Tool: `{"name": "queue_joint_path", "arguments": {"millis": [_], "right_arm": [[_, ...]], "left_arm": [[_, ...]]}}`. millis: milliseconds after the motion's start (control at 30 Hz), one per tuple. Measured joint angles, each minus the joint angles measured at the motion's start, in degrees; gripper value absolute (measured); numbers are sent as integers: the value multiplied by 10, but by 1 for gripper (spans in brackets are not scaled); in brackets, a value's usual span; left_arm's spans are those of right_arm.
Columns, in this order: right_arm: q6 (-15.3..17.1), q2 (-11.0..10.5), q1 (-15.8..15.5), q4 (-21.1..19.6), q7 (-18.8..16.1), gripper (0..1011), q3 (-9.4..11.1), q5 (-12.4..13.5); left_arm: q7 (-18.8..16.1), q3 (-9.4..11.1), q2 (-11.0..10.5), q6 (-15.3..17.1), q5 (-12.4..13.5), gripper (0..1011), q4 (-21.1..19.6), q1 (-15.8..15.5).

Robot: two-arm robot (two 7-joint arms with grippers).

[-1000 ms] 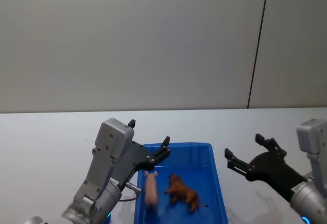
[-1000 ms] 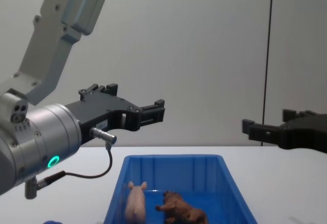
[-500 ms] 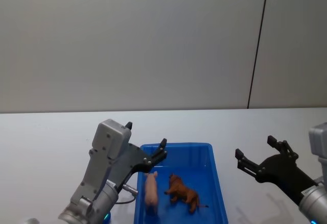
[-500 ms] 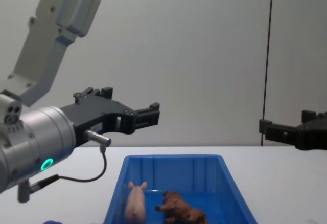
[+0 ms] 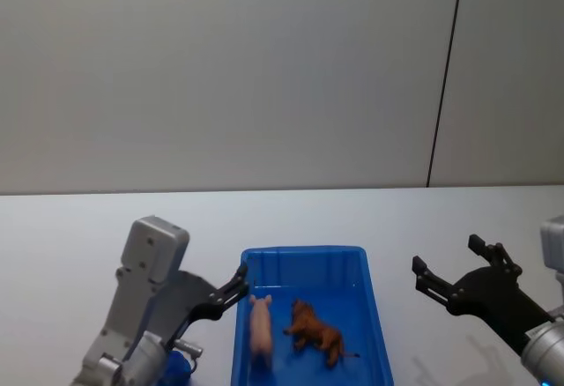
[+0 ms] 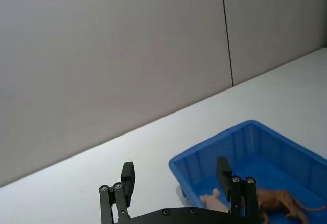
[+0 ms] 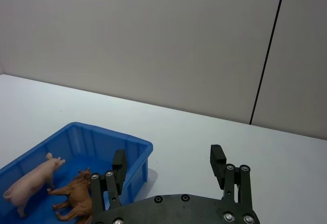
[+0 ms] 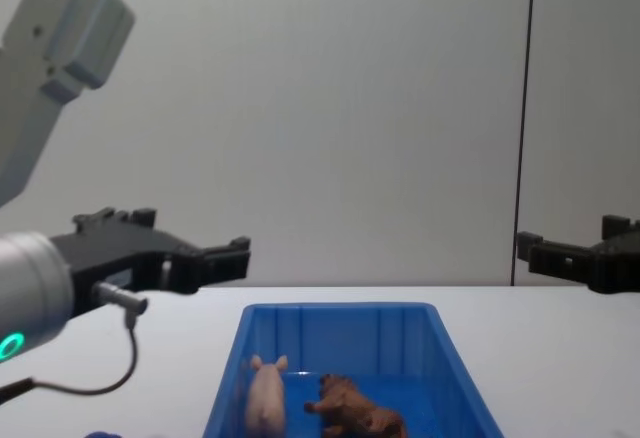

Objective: Pick up the two dolls from the table and place them into the box.

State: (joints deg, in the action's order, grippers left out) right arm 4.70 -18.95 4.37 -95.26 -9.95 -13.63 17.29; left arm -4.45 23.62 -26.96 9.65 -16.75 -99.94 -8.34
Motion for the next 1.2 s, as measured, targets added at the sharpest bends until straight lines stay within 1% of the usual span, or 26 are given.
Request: {"name": "queue_joint_path", "arguments": {"millis": [33,167,233,567,733,933,1200], "right_arm": [[0,0,0,0,0,1001,0,0],[0,-1,-1,-1,2,1001,0,0],[0,-1,-1,-1,2,1001,0,1],[0,-1,-2,-2,4,1001,1,1],[0,-1,-2,-2,4,1001,1,1],[0,-2,-3,-3,5,1001,1,1],[0,-2,-3,-3,5,1001,1,1]], "left_arm": [[-5,-3,-6,9,-6,1001,-7,6],[-15,-8,-16,26,-18,1001,-18,17],[-23,-13,-26,41,-31,1001,-28,27],[-38,-25,-48,77,-66,1001,-40,53],[-38,-28,-52,86,-75,1001,-38,60],[-38,-31,-55,96,-90,1001,-24,69],[-29,-33,-54,97,-105,1001,-5,75]]}}
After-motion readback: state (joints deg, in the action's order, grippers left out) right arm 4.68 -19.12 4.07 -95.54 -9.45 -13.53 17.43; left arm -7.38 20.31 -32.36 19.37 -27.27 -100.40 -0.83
